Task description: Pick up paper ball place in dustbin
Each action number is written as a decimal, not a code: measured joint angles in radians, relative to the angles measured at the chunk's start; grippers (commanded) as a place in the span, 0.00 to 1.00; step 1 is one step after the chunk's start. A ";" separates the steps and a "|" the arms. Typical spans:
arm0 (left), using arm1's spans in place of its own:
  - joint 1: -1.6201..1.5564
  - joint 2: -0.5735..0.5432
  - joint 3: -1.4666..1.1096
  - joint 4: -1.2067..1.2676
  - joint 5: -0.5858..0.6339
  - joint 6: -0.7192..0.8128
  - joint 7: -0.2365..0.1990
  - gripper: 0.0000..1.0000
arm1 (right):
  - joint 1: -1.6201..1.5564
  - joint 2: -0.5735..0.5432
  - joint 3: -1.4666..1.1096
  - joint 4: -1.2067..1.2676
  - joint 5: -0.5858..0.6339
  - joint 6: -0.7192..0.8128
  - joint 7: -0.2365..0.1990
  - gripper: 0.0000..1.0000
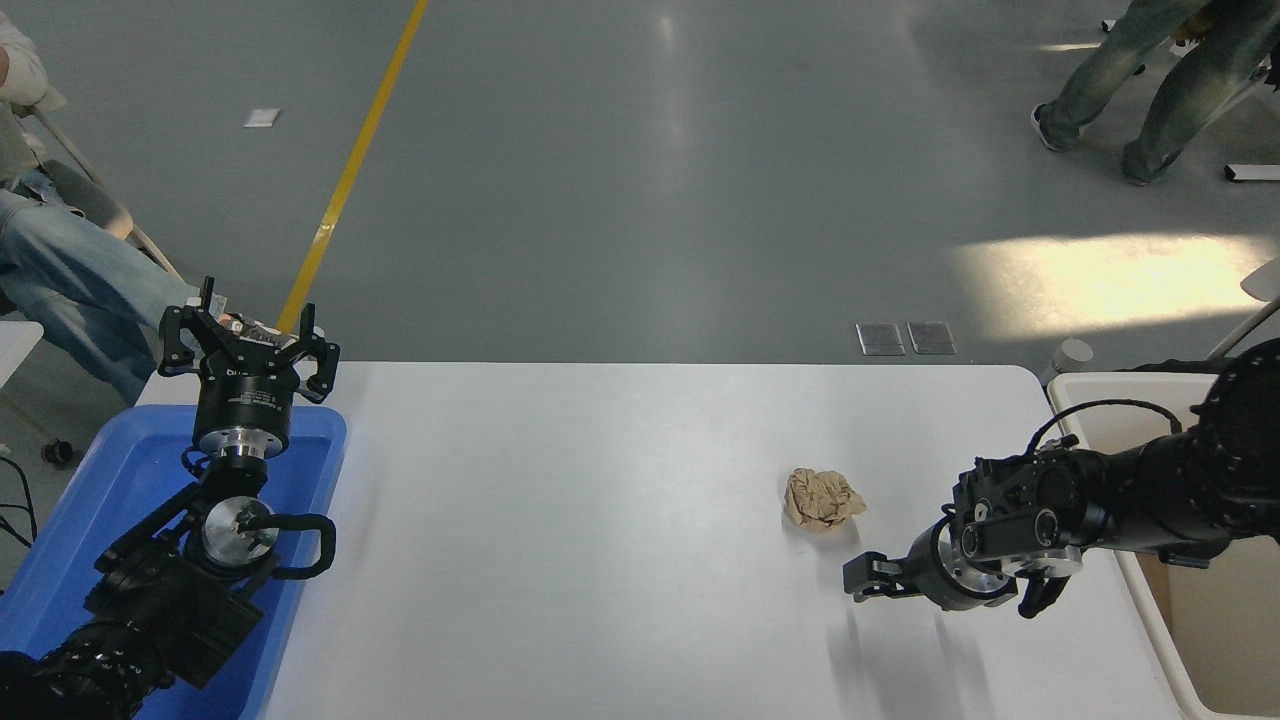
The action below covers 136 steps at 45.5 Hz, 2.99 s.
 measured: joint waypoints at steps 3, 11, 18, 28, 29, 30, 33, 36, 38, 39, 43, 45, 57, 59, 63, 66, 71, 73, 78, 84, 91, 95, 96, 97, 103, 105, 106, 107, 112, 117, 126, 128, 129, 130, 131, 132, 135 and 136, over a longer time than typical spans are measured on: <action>0.000 0.000 0.000 0.000 0.000 0.000 0.001 0.99 | -0.002 0.002 0.000 -0.002 0.000 0.000 0.000 1.00; 0.000 0.000 -0.001 0.000 0.000 0.000 0.002 0.99 | -0.008 0.009 0.002 -0.005 0.000 -0.001 0.000 1.00; 0.000 0.000 -0.001 0.000 -0.001 0.000 0.002 0.99 | -0.011 0.016 0.004 -0.006 0.001 -0.001 0.000 1.00; 0.000 0.000 0.000 0.000 -0.002 0.000 0.002 0.99 | -0.002 0.021 0.006 -0.003 0.005 -0.002 0.000 1.00; 0.000 0.000 0.000 0.000 -0.002 0.000 0.002 0.99 | -0.001 0.022 0.006 -0.001 0.006 -0.002 0.000 1.00; 0.000 0.001 0.000 0.000 -0.002 0.000 0.002 0.99 | 0.001 0.021 0.006 0.000 0.006 -0.002 0.000 1.00; 0.000 0.001 0.001 0.000 -0.002 0.000 0.002 0.99 | 0.012 0.019 0.006 0.005 0.008 -0.001 0.000 1.00; 0.000 0.001 0.001 0.000 -0.003 0.000 0.002 0.99 | 0.028 0.011 0.005 0.017 0.010 0.002 0.000 1.00; 0.000 0.001 0.001 0.000 -0.003 0.000 0.002 0.99 | 0.044 0.001 0.004 0.028 0.011 0.004 0.000 1.00; 0.000 0.001 0.001 0.000 -0.003 0.000 0.002 0.99 | 0.054 -0.004 0.003 0.034 0.011 0.004 0.000 1.00; 0.000 0.001 0.001 0.000 -0.003 0.000 0.002 0.99 | 0.103 -0.027 -0.004 0.069 0.013 0.008 0.000 1.00; 0.000 0.001 0.001 0.000 -0.003 0.000 0.002 0.99 | 0.135 -0.040 -0.009 0.094 0.014 0.009 0.000 1.00; 0.000 0.002 0.001 0.000 -0.003 0.000 0.002 0.99 | 0.381 -0.130 -0.075 0.265 0.016 0.042 0.000 1.00; 0.000 0.002 0.001 0.000 -0.003 0.000 0.002 0.99 | 0.432 -0.143 -0.092 0.300 0.017 0.054 0.000 1.00; 0.000 0.002 0.001 0.000 -0.003 0.000 0.002 0.99 | 0.518 -0.162 -0.130 0.351 0.016 0.067 0.000 1.00; 0.000 0.001 0.001 0.000 -0.003 0.000 0.002 0.99 | 0.581 -0.173 -0.159 0.382 0.016 0.079 0.000 1.00; 0.000 0.001 0.001 0.000 -0.003 0.000 0.002 0.99 | 0.678 -0.181 -0.193 0.434 0.020 0.112 0.000 1.00; 0.000 0.001 0.002 0.000 -0.003 0.000 0.002 0.99 | 0.713 -0.181 -0.202 0.453 0.029 0.126 0.000 1.00; 0.000 0.001 0.002 0.000 -0.003 0.000 0.002 0.99 | 0.791 -0.172 -0.218 0.491 0.068 0.165 0.000 1.00; 0.000 0.002 0.002 0.000 -0.003 0.000 0.002 0.99 | 0.885 -0.170 -0.227 0.530 0.106 0.235 0.000 1.00; 0.000 0.002 0.002 0.000 -0.003 0.000 0.002 0.99 | 0.991 -0.195 -0.228 0.560 0.127 0.335 0.000 1.00; 0.000 0.002 0.002 0.000 -0.003 0.000 0.002 0.99 | 1.047 -0.208 -0.219 0.570 0.134 0.398 0.000 1.00; 0.000 0.002 0.002 0.000 -0.003 0.000 0.002 0.99 | 1.058 -0.209 -0.216 0.571 0.135 0.411 0.000 1.00; 0.000 0.001 0.002 0.000 -0.003 0.000 0.002 0.99 | 1.069 -0.211 -0.212 0.573 0.137 0.426 0.000 1.00; 0.000 0.001 0.002 0.000 -0.003 0.000 0.002 0.99 | 1.126 -0.218 -0.181 0.577 0.144 0.495 0.000 1.00; 0.000 0.002 0.002 0.000 -0.003 0.000 0.002 0.99 | 1.141 -0.218 -0.162 0.573 0.146 0.513 0.000 1.00; 0.000 0.002 0.003 0.000 -0.002 0.000 0.002 0.99 | 1.145 -0.217 -0.157 0.571 0.147 0.517 0.000 1.00; 0.000 0.001 0.003 0.000 -0.002 0.000 0.002 0.99 | 1.147 -0.217 -0.153 0.568 0.147 0.520 0.000 1.00; 0.000 0.002 0.003 0.000 -0.002 0.000 0.002 0.99 | 1.161 -0.210 -0.125 0.547 0.150 0.541 0.000 1.00; 0.000 0.002 0.004 0.000 -0.001 0.000 0.002 0.99 | 1.164 -0.204 -0.111 0.531 0.151 0.553 -0.001 1.00; 0.000 0.002 0.004 0.000 -0.001 0.000 0.002 0.99 | 1.166 -0.199 -0.097 0.505 0.137 0.581 -0.009 1.00; 0.000 0.002 0.004 0.000 -0.001 0.000 0.002 0.99 | 1.166 -0.198 -0.095 0.496 0.127 0.591 -0.010 1.00; 0.000 0.002 0.004 0.000 -0.001 0.000 0.002 0.99 | 1.163 -0.198 -0.093 0.489 0.120 0.597 -0.011 1.00; 0.000 0.002 0.004 0.000 -0.001 0.000 0.002 0.99 | 1.160 -0.198 -0.093 0.484 0.115 0.600 -0.011 1.00; 0.000 0.002 0.004 0.000 -0.001 0.000 0.002 0.99 | 1.156 -0.198 -0.092 0.480 0.109 0.604 -0.012 1.00; 0.000 0.002 0.004 0.000 -0.001 0.000 0.002 0.99 | 1.148 -0.197 -0.091 0.474 0.101 0.607 -0.012 1.00; 0.000 0.002 0.004 0.000 -0.001 0.000 0.002 0.99 | 1.127 -0.196 -0.085 0.458 0.084 0.609 -0.013 1.00; 0.000 0.002 0.004 0.000 -0.001 0.000 0.002 0.99 | 1.119 -0.196 -0.084 0.452 0.078 0.609 -0.013 1.00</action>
